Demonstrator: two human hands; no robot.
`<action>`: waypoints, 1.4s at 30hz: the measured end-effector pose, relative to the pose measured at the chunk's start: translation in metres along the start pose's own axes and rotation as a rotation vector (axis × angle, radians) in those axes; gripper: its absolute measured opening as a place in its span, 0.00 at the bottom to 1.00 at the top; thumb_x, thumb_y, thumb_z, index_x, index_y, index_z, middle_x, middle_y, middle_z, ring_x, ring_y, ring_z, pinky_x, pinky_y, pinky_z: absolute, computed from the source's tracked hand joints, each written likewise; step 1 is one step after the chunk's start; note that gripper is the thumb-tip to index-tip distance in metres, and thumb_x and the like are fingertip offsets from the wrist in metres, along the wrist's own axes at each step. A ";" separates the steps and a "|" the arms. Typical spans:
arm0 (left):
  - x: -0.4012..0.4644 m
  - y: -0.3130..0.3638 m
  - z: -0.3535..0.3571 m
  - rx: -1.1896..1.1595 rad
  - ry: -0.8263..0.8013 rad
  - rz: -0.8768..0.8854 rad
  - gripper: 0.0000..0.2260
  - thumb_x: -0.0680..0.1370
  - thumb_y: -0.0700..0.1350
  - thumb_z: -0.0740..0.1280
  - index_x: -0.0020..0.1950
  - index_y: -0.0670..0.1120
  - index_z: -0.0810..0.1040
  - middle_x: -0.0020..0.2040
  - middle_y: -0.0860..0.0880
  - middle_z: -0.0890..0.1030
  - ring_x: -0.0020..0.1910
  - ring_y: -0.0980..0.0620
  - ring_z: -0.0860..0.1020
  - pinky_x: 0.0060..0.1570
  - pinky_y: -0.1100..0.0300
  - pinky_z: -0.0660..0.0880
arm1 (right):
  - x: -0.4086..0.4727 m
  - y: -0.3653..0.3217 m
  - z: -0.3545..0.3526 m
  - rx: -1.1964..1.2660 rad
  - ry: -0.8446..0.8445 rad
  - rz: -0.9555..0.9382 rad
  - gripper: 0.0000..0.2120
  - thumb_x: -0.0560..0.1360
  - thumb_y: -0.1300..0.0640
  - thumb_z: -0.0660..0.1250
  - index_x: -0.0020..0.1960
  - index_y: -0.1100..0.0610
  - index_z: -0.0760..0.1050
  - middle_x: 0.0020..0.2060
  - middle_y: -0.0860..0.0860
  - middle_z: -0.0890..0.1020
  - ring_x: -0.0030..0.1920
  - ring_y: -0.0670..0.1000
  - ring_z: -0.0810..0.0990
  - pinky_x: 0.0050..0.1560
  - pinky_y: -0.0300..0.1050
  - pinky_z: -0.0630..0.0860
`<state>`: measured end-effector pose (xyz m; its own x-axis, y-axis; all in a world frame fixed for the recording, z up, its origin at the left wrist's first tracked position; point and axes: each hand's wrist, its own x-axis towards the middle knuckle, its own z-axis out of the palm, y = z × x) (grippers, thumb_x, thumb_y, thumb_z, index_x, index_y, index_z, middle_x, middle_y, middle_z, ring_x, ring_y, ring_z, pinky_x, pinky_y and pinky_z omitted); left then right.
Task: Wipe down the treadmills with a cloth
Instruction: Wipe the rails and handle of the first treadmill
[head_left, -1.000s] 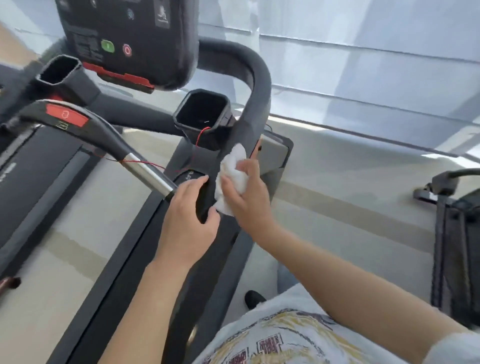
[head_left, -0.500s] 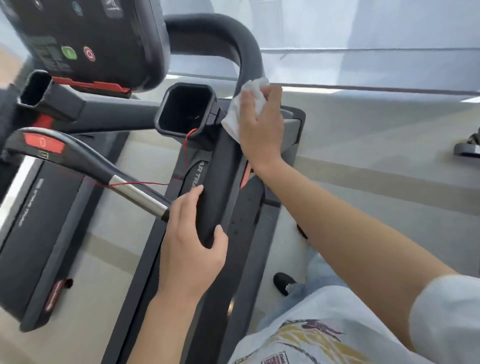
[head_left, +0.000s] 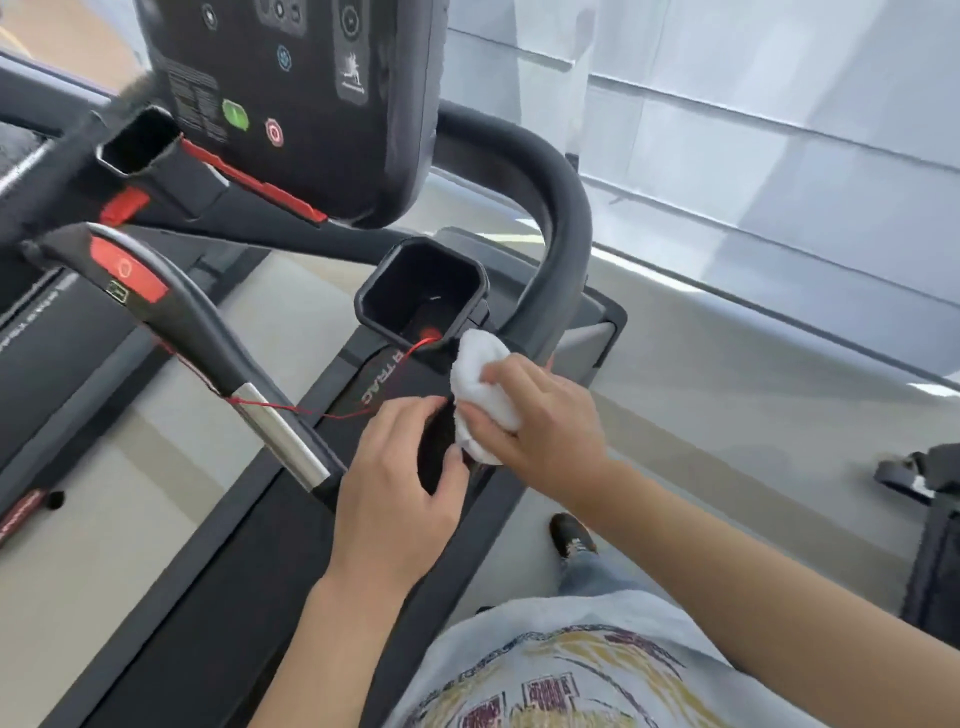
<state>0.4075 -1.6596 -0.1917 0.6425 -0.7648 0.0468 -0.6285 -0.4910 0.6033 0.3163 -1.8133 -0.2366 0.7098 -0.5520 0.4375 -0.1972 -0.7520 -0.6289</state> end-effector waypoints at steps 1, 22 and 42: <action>0.000 -0.001 0.001 0.009 0.035 -0.015 0.17 0.81 0.47 0.65 0.70 0.48 0.76 0.64 0.57 0.75 0.66 0.55 0.74 0.65 0.63 0.71 | 0.015 0.006 -0.004 -0.050 -0.008 0.005 0.14 0.79 0.46 0.71 0.53 0.57 0.78 0.44 0.49 0.81 0.40 0.47 0.73 0.36 0.45 0.70; 0.006 -0.002 0.011 0.201 0.237 -0.239 0.21 0.81 0.55 0.61 0.68 0.44 0.78 0.62 0.51 0.80 0.62 0.49 0.77 0.59 0.57 0.75 | 0.198 0.005 0.044 -0.344 -0.388 -0.264 0.15 0.85 0.46 0.58 0.51 0.57 0.72 0.41 0.52 0.80 0.41 0.58 0.79 0.39 0.53 0.71; 0.007 0.001 0.010 0.218 0.222 -0.308 0.22 0.81 0.57 0.59 0.68 0.46 0.78 0.64 0.54 0.79 0.63 0.52 0.75 0.57 0.58 0.76 | 0.187 -0.021 0.061 -0.032 -0.669 -0.508 0.14 0.81 0.41 0.64 0.50 0.51 0.69 0.34 0.47 0.76 0.37 0.56 0.77 0.37 0.51 0.73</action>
<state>0.4066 -1.6695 -0.1989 0.8784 -0.4719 0.0753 -0.4548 -0.7771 0.4351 0.4946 -1.8793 -0.1809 0.9668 0.1786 0.1825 0.2424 -0.8668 -0.4358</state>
